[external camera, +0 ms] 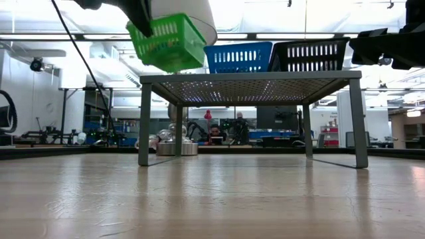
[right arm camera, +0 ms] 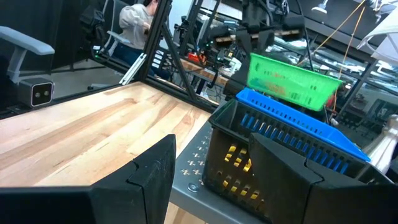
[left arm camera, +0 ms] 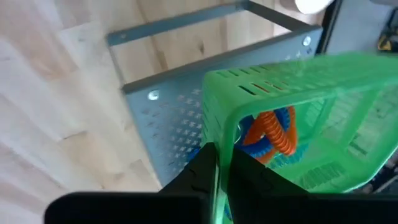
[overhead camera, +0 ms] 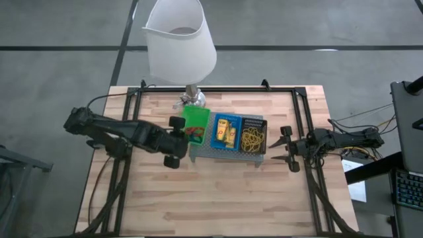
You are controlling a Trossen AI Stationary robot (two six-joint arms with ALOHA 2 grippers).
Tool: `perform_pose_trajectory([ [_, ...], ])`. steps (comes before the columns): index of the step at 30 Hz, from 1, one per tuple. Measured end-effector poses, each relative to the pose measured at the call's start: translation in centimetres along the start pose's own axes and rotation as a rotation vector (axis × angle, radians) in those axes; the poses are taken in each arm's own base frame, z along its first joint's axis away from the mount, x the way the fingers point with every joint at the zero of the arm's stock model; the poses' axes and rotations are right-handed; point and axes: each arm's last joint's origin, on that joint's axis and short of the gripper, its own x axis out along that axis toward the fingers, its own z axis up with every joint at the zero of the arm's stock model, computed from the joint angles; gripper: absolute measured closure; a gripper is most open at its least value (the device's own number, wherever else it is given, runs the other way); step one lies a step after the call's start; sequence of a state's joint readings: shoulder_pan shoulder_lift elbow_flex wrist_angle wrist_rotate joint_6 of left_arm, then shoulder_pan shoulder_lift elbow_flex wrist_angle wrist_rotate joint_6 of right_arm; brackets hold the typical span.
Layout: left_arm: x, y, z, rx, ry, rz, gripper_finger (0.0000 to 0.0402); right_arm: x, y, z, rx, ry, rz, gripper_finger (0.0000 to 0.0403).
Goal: Pick & Place Office Desk Supplies
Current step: Put the green basket on the shelf
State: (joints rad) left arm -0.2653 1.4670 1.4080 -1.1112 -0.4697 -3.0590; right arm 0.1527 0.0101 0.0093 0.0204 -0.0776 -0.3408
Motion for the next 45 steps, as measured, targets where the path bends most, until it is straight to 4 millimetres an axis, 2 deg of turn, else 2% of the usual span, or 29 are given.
perform_pose_trajectory([
  [5, 1.5, -0.8, -0.1, 0.038, 0.019, -0.016, 0.0371, 0.0, 0.0, 0.0, 0.000, 0.000, 0.000, 0.0202],
  [9, 2.9, -0.7, 0.2, 0.008, 0.032, -0.013, 0.0371, 0.0, 0.0, 0.0, 0.000, 0.000, 0.000, 0.0202],
  [14, 3.8, -0.5, 0.3, -0.034, 0.048, -0.012, 0.0371, 0.0, 0.0, 0.0, 0.000, 0.000, 0.000, 0.0202],
  [22, 4.2, -0.4, 0.4, -0.070, 0.054, 0.002, 0.0371, 0.0, 0.0, 0.0, 0.000, 0.000, 0.000, 0.0202],
  [37, 6.3, 0.2, 0.7, -0.107, 0.109, 0.003, 0.0370, 0.0, 0.0, 0.0, 0.000, 0.000, 0.000, 0.0202],
  [45, 6.5, 0.2, 0.8, -0.109, 0.109, 0.001, 0.0370, 0.0, 0.0, 0.0, 0.000, 0.000, 0.000, 0.0202],
])
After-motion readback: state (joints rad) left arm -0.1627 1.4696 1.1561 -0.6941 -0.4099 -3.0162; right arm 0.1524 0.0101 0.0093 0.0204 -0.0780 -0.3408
